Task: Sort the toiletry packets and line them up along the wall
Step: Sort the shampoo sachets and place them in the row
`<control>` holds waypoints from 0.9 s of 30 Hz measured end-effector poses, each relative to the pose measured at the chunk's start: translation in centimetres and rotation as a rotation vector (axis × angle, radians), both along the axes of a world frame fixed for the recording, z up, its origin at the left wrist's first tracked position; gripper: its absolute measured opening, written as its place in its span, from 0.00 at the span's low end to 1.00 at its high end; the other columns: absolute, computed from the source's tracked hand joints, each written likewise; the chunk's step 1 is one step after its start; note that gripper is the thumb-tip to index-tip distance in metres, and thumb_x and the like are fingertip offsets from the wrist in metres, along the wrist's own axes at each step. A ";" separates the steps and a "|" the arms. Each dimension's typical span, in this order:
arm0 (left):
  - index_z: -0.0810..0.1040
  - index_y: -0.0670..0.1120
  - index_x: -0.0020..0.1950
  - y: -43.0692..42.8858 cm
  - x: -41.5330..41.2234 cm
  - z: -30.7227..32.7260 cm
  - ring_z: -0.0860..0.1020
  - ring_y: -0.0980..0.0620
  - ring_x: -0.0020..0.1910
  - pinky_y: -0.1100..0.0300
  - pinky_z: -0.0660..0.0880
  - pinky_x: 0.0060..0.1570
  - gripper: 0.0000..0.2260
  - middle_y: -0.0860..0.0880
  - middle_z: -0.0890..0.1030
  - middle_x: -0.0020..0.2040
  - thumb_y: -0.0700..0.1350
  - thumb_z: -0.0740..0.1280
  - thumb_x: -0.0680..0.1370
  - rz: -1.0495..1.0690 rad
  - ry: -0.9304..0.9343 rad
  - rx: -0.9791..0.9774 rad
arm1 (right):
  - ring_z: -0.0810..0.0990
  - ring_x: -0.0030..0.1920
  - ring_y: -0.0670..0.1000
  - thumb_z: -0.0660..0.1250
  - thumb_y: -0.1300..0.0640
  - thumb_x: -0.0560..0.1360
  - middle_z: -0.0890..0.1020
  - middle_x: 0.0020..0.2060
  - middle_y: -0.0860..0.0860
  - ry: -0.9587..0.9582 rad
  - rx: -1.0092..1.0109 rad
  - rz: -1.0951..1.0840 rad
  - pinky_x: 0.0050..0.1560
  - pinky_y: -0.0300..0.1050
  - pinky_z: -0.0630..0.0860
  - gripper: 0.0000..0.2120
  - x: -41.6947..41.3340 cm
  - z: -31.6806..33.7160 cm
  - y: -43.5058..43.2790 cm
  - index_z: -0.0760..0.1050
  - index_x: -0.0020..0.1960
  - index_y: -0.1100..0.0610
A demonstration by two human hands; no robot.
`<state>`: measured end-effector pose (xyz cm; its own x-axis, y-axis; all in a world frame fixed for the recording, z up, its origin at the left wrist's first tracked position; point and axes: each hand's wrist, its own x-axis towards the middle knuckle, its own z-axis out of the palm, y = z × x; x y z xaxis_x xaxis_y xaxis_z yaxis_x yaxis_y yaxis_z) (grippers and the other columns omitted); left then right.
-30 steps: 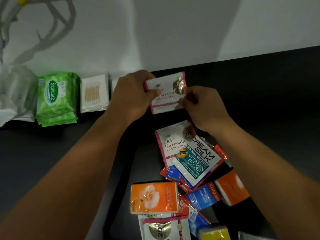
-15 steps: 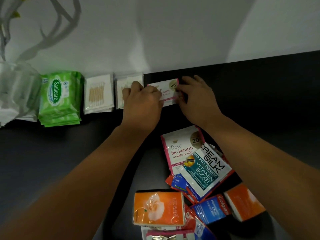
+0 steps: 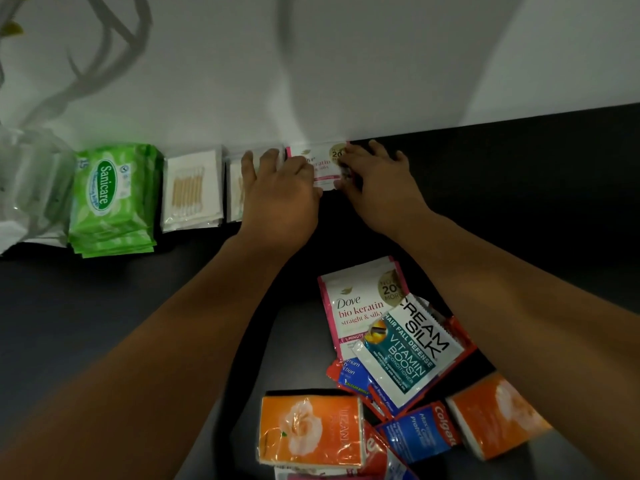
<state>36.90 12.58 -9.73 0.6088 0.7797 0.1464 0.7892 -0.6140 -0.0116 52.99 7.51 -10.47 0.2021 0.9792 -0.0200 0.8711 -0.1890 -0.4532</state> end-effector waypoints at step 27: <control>0.75 0.60 0.64 -7.3 -3.0 3.5 0.69 0.59 0.60 0.51 0.69 0.63 0.26 0.61 0.71 0.59 0.66 0.72 0.69 -0.300 -0.005 -0.695 | 0.78 0.48 0.42 0.72 0.54 0.74 0.79 0.51 0.43 0.279 -0.347 0.130 0.43 0.28 0.71 0.12 0.8 5.9 -11.3 0.79 0.57 0.45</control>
<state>33.86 5.24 -6.20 0.8099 0.4946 -0.3154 0.5863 -0.6668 0.4601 53.74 -3.82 -4.53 0.0180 0.9217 -0.3875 0.7513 -0.2682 -0.6030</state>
